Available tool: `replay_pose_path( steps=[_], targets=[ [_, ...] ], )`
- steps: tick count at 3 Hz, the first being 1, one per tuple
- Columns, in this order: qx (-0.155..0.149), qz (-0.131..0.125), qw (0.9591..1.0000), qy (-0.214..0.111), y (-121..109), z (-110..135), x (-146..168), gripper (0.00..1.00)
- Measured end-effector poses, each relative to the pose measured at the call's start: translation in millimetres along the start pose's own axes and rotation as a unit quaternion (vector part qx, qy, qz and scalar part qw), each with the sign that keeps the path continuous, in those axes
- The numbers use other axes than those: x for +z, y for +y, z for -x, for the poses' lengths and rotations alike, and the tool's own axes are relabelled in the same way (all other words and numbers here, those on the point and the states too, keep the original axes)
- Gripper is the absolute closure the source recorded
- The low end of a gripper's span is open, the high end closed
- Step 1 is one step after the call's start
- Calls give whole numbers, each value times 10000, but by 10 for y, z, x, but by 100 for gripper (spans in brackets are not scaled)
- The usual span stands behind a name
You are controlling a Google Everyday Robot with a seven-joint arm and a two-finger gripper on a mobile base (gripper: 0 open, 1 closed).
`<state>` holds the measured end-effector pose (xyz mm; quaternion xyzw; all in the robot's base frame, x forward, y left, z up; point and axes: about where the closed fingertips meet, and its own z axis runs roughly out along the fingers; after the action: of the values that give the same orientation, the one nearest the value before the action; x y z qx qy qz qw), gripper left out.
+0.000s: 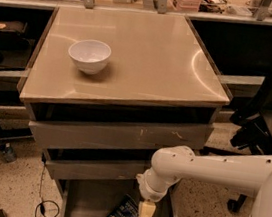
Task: Pick blue chip bag from bottom drawer and place on counter
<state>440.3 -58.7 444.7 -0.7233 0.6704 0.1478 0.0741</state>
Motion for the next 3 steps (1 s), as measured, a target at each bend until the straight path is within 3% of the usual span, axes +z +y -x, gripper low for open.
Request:
replay_pose_path(
  steps=[1,2,3],
  targets=[
    [-143,-15,9998,-122,-10,-43,170,0],
    [-128,9,9991,-405,-101,-245,494,0],
    [-95,182,9973,-706,-114,-422,906,0]
  ],
)
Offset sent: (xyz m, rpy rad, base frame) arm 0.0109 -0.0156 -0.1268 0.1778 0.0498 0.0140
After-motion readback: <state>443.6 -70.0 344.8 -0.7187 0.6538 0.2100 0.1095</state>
